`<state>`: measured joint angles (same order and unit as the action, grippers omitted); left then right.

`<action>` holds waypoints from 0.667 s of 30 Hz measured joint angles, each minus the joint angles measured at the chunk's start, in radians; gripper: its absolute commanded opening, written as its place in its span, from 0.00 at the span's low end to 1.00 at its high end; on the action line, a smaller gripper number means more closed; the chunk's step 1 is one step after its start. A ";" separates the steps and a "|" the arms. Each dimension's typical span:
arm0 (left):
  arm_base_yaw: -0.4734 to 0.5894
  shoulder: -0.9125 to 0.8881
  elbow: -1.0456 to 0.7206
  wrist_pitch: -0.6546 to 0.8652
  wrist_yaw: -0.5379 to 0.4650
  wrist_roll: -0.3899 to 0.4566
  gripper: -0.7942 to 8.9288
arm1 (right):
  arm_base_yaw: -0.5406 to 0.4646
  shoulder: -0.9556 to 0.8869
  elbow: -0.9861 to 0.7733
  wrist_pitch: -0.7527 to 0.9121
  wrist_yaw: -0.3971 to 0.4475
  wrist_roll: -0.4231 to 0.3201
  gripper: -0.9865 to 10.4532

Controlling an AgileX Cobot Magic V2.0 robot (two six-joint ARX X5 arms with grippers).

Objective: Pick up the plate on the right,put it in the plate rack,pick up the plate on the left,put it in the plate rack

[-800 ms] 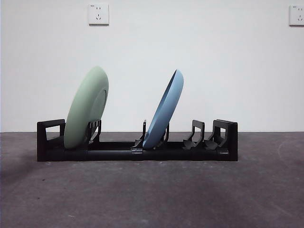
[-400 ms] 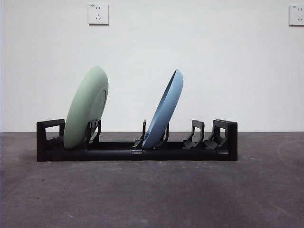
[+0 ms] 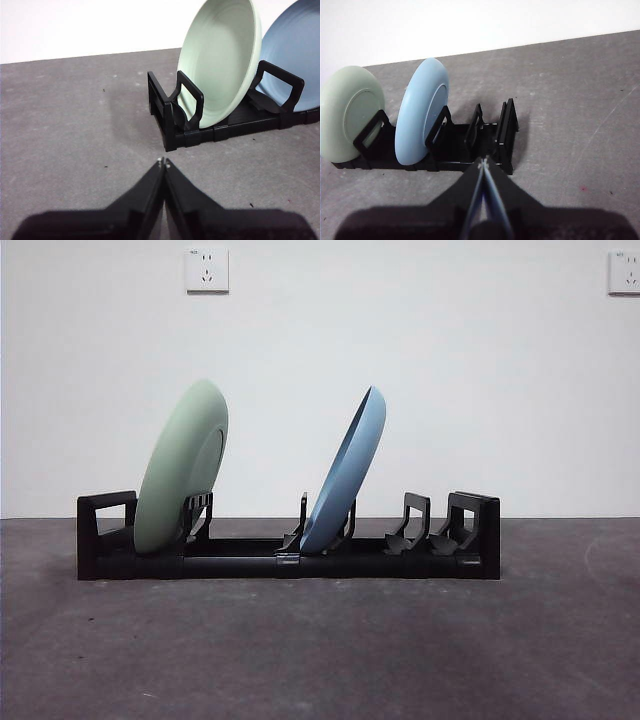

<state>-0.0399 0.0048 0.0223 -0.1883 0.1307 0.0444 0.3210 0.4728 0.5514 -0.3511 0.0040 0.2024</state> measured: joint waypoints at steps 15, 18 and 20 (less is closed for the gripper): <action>0.000 0.000 0.000 0.000 -0.008 0.000 0.08 | 0.000 0.000 0.000 0.000 0.000 0.000 0.09; 0.000 0.000 0.000 0.001 -0.008 0.000 0.08 | 0.000 0.000 0.000 0.000 0.000 0.000 0.09; 0.000 0.000 0.000 0.001 -0.007 0.000 0.08 | 0.000 0.000 0.000 0.000 0.000 0.000 0.09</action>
<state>-0.0399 0.0048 0.0219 -0.1875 0.1234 0.0444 0.3210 0.4728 0.5514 -0.3511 0.0040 0.2024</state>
